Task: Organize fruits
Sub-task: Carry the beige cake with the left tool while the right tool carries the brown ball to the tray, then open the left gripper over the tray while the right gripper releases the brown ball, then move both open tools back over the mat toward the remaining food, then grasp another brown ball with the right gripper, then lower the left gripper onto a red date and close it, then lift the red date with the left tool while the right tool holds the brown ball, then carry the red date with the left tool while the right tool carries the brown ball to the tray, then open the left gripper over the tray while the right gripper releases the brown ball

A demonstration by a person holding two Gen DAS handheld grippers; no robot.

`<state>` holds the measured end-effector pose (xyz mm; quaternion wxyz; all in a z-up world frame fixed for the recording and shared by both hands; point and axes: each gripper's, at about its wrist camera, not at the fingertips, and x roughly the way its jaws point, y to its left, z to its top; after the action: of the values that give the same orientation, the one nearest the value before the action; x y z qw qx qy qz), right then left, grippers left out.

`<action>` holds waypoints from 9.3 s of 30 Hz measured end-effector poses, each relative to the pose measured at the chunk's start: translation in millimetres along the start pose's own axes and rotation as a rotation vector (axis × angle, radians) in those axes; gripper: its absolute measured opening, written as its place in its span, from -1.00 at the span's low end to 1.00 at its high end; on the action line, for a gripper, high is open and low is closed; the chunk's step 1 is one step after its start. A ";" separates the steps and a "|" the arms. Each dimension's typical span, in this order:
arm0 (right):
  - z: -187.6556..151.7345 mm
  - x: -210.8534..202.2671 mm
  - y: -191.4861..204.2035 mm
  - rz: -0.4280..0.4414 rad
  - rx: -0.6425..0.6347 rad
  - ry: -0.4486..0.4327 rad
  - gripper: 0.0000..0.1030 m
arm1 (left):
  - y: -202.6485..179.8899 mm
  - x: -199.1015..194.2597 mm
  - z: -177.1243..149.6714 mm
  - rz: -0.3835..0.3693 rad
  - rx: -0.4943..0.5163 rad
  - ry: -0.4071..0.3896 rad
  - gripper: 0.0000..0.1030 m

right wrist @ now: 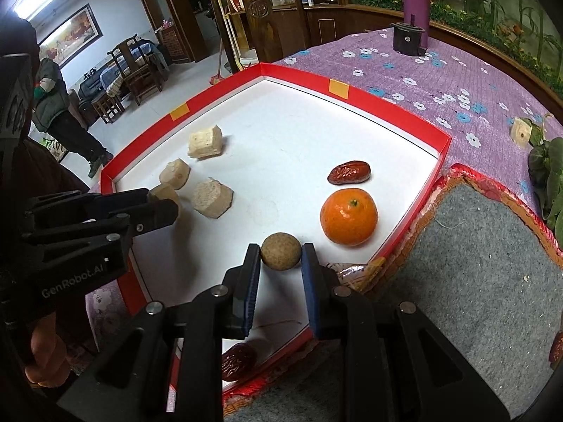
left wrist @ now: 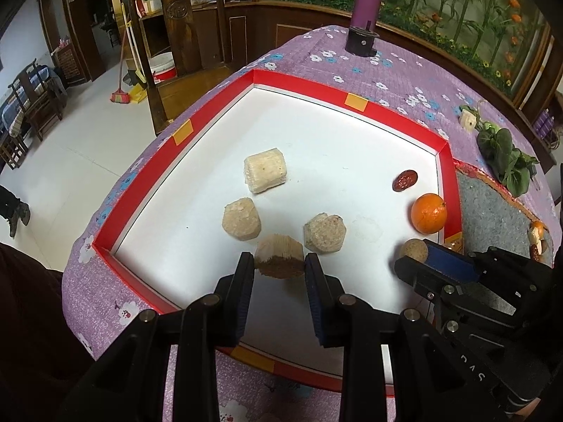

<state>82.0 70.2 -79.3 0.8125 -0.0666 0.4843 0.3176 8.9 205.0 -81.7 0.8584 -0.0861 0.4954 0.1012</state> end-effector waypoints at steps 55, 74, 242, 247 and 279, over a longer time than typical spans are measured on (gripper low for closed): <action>-109.8 -148.0 -147.1 -0.225 0.434 -0.205 -0.16 | -187.9 -50.0 -6.7 -0.159 0.354 -0.108 0.11; -155.8 -185.8 -237.0 -0.346 0.522 -0.200 -0.17 | -300.8 -22.8 -28.5 -0.272 0.531 0.003 0.16; 90.2 13.5 -40.1 -0.040 0.085 -0.021 -0.52 | -23.9 31.5 89.2 -0.025 0.073 0.007 -0.66; 94.5 28.1 -37.2 -0.048 0.087 0.007 -0.52 | -16.0 43.7 91.4 -0.020 0.061 0.030 -0.66; 68.8 -23.9 -43.3 -0.068 0.183 -0.132 -0.11 | -24.8 3.1 84.7 -0.014 0.059 -0.062 -0.07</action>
<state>150.5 53.8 -32.2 0.8556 0.0124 0.4541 0.2482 87.4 202.3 -41.4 0.8763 -0.0611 0.4706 0.0831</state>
